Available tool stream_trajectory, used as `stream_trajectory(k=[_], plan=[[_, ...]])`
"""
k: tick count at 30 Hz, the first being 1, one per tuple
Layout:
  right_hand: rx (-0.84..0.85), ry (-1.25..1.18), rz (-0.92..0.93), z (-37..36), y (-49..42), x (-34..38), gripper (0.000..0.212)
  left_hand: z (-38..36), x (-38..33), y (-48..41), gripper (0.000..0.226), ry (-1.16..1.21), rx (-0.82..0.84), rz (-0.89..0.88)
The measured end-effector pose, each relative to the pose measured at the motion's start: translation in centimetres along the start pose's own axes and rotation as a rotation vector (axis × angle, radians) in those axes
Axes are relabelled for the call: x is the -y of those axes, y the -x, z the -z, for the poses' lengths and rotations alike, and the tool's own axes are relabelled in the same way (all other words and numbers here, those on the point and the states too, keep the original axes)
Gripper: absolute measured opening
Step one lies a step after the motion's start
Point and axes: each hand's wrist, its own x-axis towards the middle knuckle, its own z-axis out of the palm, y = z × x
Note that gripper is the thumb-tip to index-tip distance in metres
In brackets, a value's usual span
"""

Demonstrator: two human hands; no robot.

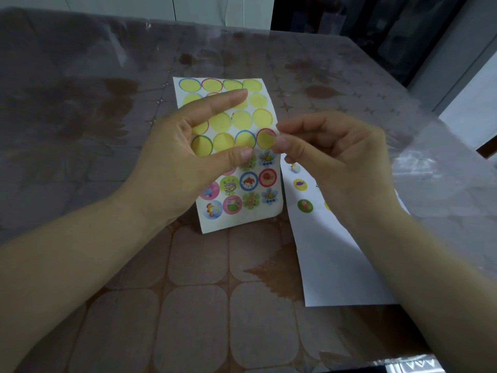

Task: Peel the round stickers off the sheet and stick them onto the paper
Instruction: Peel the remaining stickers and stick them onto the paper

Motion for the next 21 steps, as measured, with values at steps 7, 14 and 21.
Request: stream_trajectory(k=[7, 14, 21], plan=[[0.055, -0.033, 0.018, 0.2, -0.2, -0.6, 0.021, 0.0, 0.1, -0.1, 0.054, 0.015, -0.005, 0.035], [0.045, -0.056, -0.062, 0.3, -0.1, -0.2, 0.021, -0.2, -0.1, 0.0, 0.050, -0.015, -0.020, 0.033], [-0.029, -0.060, -0.184, 1.1, -0.6, -0.3, 0.018, 0.0, 0.3, -0.1, 0.050, -0.013, -0.008, 0.046]])
